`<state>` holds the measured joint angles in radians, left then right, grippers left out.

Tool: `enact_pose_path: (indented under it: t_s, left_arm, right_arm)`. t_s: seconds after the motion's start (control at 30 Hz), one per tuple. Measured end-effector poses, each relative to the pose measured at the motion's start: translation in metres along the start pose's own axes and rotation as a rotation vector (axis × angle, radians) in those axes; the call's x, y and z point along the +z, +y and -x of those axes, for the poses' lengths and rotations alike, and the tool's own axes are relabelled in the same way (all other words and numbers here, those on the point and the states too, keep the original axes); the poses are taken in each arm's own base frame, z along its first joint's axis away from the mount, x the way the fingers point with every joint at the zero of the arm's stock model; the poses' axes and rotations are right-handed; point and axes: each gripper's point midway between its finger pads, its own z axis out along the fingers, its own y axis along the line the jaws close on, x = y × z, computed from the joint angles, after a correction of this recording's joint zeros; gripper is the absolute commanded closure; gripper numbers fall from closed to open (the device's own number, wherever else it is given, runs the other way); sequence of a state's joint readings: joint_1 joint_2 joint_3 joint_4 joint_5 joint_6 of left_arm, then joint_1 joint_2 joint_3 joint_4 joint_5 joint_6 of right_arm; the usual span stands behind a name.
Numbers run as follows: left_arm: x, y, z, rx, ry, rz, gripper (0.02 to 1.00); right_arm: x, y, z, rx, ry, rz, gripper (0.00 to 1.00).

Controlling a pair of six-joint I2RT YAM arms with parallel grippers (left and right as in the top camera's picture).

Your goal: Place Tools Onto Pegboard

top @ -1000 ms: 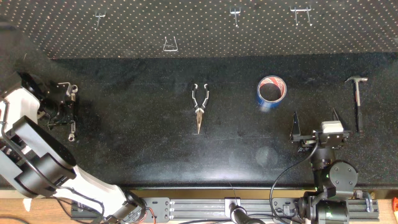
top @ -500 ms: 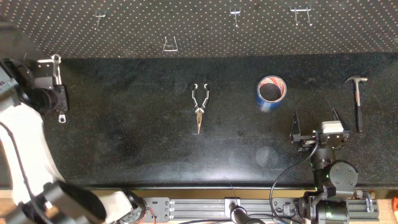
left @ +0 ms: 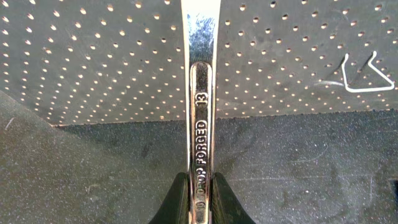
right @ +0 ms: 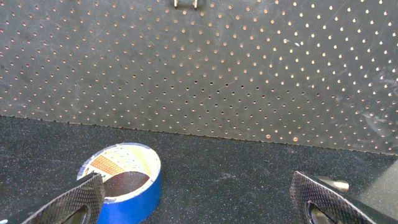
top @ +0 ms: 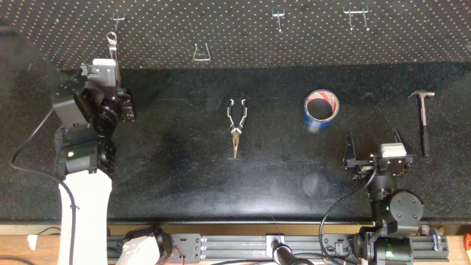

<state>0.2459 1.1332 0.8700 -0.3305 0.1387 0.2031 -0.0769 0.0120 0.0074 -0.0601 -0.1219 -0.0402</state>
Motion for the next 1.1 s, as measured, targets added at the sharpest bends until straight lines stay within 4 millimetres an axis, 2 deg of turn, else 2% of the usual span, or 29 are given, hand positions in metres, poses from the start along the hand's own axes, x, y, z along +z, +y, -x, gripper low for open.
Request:
enact_pose_path:
  t_s: [0.17,0.53,0.8,0.83,0.9,0.93,0.97,1.1]
  left_arm:
    - [0.006,0.007,-0.002,-0.019,0.008,0.033,0.989]
    - [0.018,0.007,-0.010,-0.026,0.040,0.027,0.991]
    - [0.036,0.010,-0.008,-0.025,0.027,0.033,0.989]
    - [0.040,0.011,-0.007,-0.024,0.023,0.033,0.888]
    - [0.047,0.008,-0.008,-0.032,0.022,0.013,0.454]
    - [0.049,0.007,-0.007,-0.029,0.015,0.004,0.205]
    - [0.051,0.007,-0.008,-0.032,0.017,0.003,0.020]
    - [0.053,0.005,-0.013,-0.038,0.036,-0.004,0.023]
  right_arm:
    - [0.000,0.000,0.000,0.000,0.000,0.000,0.025]
    - [0.000,0.000,0.000,0.000,0.000,0.000,0.025]
    - [0.000,0.000,0.000,0.000,0.000,0.000,0.025]
    - [0.000,0.000,0.000,0.000,0.000,0.000,0.025]
    - [0.000,0.000,0.000,0.000,0.000,0.000,0.025]
    - [0.000,0.000,0.000,0.000,0.000,0.000,0.025]
    - [0.000,0.000,0.000,0.000,0.000,0.000,0.025]
    - [0.000,0.000,0.000,0.000,0.000,0.000,0.025]
